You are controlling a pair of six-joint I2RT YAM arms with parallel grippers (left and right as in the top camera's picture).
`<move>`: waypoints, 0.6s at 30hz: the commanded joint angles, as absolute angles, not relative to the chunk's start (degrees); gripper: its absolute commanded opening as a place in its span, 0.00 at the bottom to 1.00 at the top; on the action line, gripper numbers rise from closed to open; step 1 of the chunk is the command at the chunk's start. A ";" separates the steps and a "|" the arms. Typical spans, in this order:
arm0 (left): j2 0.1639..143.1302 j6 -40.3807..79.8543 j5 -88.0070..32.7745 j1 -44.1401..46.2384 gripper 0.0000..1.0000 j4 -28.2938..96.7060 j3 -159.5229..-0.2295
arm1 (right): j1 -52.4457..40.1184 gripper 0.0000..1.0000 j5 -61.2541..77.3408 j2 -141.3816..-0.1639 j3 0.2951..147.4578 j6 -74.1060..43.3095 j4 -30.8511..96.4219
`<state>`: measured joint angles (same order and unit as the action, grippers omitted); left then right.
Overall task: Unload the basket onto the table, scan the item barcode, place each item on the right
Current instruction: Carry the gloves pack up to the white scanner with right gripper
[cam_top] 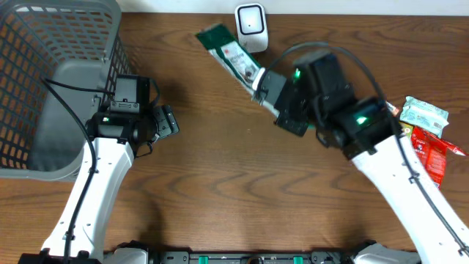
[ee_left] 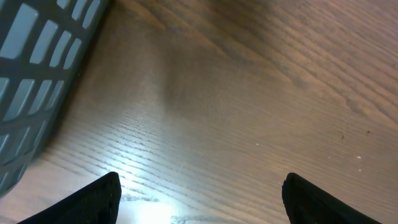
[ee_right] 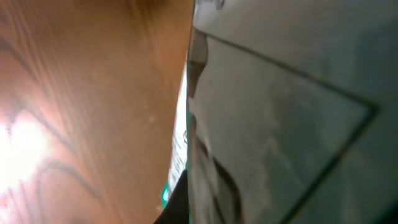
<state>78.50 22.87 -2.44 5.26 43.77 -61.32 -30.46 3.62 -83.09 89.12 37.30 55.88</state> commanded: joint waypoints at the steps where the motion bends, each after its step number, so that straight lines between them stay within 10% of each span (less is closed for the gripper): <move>1: 77.87 22.98 -1.91 5.04 0.84 44.10 -61.36 | -30.15 0.01 1.26 -88.64 100.73 44.21 61.34; 18: 77.87 22.98 -1.91 5.04 0.84 44.10 -61.36 | -33.39 0.01 -18.61 -114.98 123.74 62.15 53.32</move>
